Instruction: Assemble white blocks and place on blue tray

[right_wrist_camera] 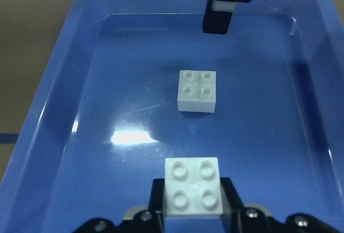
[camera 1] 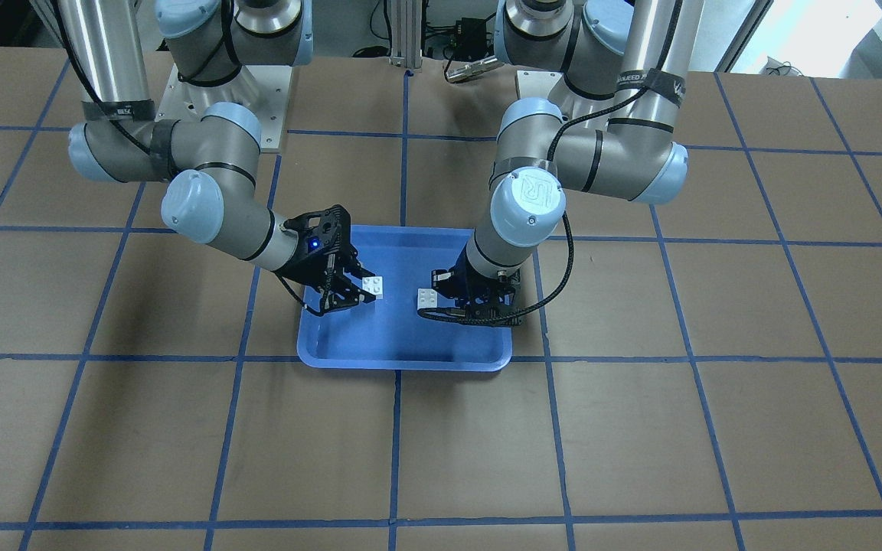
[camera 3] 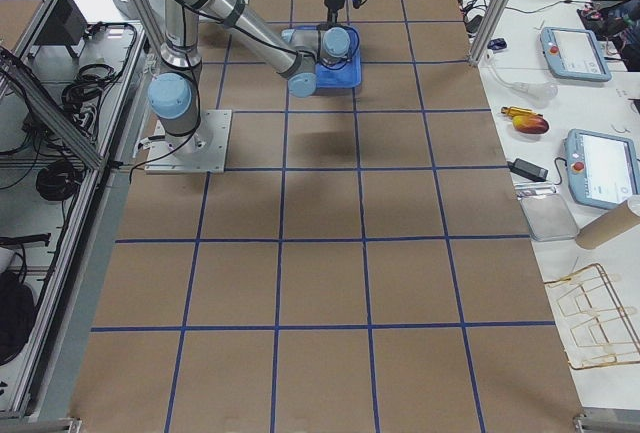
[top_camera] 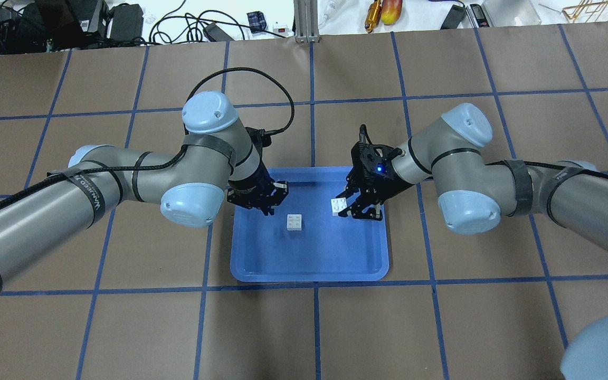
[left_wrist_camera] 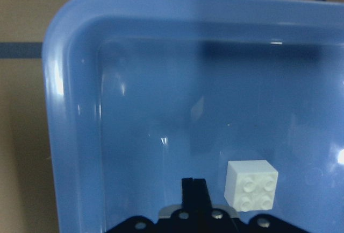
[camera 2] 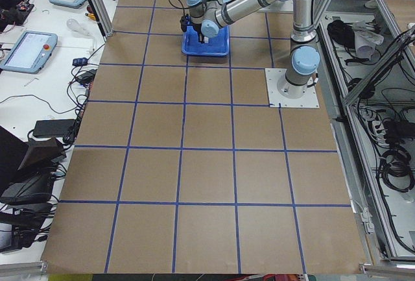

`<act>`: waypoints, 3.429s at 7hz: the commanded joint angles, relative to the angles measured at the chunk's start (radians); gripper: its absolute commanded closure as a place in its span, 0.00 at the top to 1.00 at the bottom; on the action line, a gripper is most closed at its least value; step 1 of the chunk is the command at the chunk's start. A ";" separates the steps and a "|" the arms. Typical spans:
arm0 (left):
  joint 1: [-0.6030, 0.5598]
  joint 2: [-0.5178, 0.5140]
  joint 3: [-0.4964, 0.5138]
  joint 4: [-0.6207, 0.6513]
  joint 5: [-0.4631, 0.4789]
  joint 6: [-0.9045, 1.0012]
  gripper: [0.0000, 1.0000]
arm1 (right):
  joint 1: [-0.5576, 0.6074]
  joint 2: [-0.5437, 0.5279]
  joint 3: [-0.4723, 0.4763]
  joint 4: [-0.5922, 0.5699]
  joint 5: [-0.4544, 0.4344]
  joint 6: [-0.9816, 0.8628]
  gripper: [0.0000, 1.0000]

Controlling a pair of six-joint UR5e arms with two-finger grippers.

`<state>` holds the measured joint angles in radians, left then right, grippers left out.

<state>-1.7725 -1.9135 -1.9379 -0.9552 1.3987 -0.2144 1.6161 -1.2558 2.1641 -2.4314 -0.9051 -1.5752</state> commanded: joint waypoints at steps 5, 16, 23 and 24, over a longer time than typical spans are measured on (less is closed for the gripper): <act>-0.005 -0.022 0.000 0.006 -0.067 -0.011 0.01 | 0.057 0.027 0.019 -0.153 0.001 0.130 0.00; -0.008 -0.024 0.002 0.007 -0.069 -0.022 0.01 | 0.106 0.108 0.011 -0.299 0.002 0.201 0.00; -0.010 -0.024 0.002 0.009 -0.069 -0.023 0.01 | 0.116 0.114 0.013 -0.308 0.000 0.211 0.02; -0.010 -0.024 0.002 0.009 -0.067 -0.022 0.01 | 0.116 0.114 0.013 -0.308 0.000 0.211 0.02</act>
<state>-1.7825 -1.9374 -1.9359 -0.9465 1.3303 -0.2374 1.7318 -1.1414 2.1767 -2.7397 -0.9051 -1.3637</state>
